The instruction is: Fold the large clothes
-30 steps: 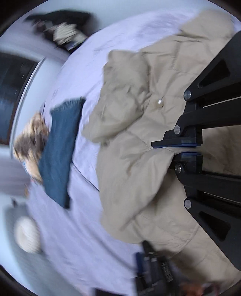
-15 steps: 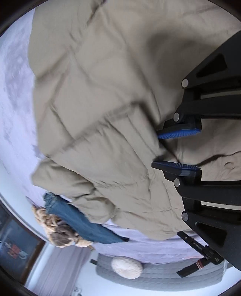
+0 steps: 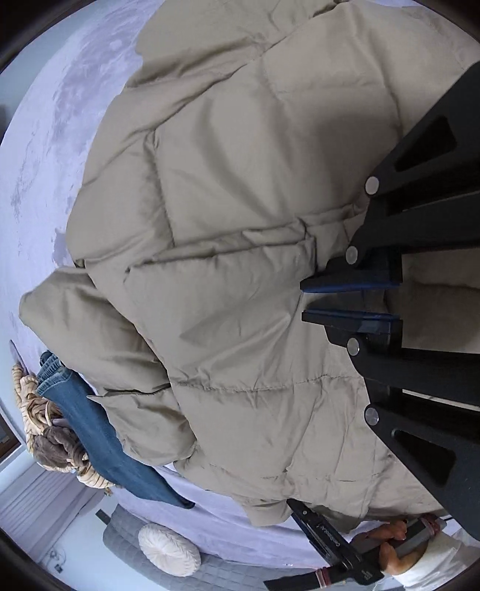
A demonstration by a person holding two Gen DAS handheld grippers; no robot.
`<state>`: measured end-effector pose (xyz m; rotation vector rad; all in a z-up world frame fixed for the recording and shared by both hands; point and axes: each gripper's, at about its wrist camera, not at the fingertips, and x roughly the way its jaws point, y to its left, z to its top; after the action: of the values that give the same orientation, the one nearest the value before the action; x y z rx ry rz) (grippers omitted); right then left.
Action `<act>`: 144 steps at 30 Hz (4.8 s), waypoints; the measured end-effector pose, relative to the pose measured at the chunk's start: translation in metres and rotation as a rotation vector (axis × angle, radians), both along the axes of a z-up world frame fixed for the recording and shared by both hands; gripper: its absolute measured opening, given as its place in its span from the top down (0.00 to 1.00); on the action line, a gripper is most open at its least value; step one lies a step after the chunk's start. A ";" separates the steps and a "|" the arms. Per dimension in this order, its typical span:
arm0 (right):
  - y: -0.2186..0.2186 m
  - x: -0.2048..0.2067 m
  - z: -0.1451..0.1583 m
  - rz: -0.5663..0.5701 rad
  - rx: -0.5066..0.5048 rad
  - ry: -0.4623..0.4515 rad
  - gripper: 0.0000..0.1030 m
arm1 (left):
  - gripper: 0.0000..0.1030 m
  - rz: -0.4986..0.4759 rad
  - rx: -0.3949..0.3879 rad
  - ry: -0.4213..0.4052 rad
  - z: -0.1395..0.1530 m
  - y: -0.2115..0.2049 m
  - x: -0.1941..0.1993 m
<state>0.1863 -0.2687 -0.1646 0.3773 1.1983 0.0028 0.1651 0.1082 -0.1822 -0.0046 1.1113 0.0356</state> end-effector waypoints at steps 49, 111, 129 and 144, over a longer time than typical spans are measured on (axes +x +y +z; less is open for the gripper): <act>-0.409 -0.192 -0.002 -0.959 0.757 -0.325 0.00 | 0.01 -0.276 -0.078 0.076 0.075 -0.308 -0.081; -0.057 0.027 0.085 -0.117 0.316 -0.209 0.86 | 0.01 0.038 -0.377 0.020 0.054 -0.012 -0.031; 0.013 -0.033 0.066 0.298 0.095 -0.038 0.47 | 0.01 -0.087 -0.665 0.114 0.032 -0.075 0.000; -0.151 -0.045 0.033 -0.067 -0.098 0.028 0.93 | 0.87 -0.181 -0.452 0.089 0.010 -0.101 -0.020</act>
<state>0.1416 -0.4195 -0.1315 0.3319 1.2080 -0.1187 0.1455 0.0070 -0.1724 -0.3091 1.1855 -0.3805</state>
